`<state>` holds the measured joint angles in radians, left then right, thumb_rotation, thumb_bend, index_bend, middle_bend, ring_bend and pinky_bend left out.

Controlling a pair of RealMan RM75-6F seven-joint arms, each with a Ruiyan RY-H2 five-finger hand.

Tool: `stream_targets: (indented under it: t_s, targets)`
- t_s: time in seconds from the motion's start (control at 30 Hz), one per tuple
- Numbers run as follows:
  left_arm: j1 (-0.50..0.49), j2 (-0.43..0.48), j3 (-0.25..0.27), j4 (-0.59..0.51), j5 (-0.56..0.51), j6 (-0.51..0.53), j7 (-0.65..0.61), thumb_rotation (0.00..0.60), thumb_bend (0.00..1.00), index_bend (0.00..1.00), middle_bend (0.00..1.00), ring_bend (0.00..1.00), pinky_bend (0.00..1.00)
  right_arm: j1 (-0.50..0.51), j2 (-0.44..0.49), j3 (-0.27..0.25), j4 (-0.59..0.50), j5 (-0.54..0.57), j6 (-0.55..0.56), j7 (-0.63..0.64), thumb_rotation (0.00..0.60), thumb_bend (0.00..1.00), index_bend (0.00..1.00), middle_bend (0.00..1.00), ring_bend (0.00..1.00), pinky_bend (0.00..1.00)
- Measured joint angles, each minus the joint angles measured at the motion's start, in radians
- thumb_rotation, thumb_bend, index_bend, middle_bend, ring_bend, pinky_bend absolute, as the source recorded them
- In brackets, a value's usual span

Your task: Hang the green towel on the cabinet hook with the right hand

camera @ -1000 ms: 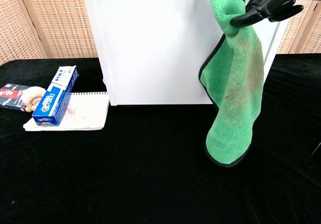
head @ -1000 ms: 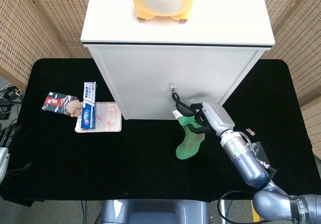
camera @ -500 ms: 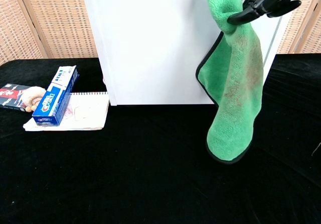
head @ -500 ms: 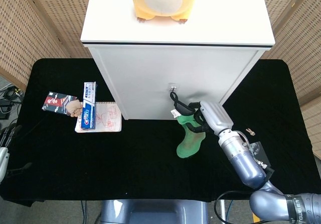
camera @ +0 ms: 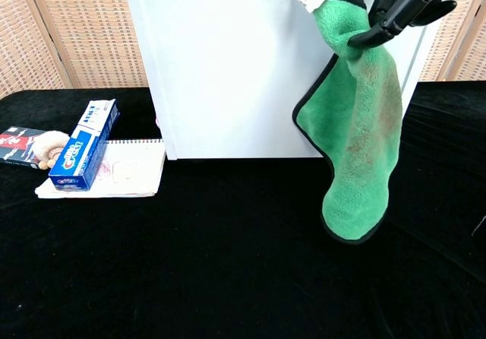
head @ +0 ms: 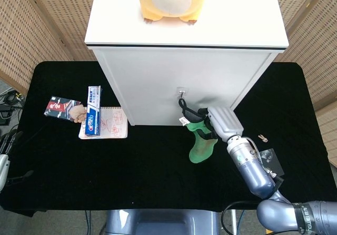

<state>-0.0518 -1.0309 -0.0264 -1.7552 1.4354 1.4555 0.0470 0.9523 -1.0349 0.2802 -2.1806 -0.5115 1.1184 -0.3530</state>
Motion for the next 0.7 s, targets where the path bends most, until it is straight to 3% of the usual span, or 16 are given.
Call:
stream_targets:
  t_s: [0.07,0.13,0.23,0.33,0.7]
  targets:
    - [0.0,0.0,0.0,0.0,-0.001,0.0,-0.001,0.6,0.0,0.0,0.0,0.0,0.0,0.004,-0.008,-0.002,0.0,0.005,0.012,-0.011,0.6,0.55,0.83,1.0,1.0,1.0]
    - [0.0,0.001,0.0,0.0,-0.001,0.0,-0.002,0.6,0.0,0.0,0.0,0.0,0.0,0.004,-0.016,-0.001,0.0,0.006,0.023,-0.012,0.6,0.36,0.63,1.0,1.0,1.0]
    - [-0.001,0.001,-0.001,0.0,-0.001,-0.001,-0.002,0.6,0.0,0.0,0.0,0.0,0.0,-0.002,-0.022,0.004,0.0,0.0,0.03,-0.002,0.6,0.18,0.5,1.0,1.0,1.0]
    - [-0.001,0.001,0.0,0.0,-0.001,-0.003,-0.002,0.6,0.0,0.0,0.0,0.0,0.0,-0.011,-0.018,0.011,-0.004,-0.009,0.026,0.014,0.6,0.14,0.48,1.0,1.0,1.0]
    - [0.0,0.004,0.001,-0.001,0.003,0.0,-0.009,0.6,0.0,0.0,0.0,0.0,0.0,-0.062,0.034,0.01,-0.032,-0.084,0.011,0.057,0.6,0.13,0.52,1.0,1.0,1.0]
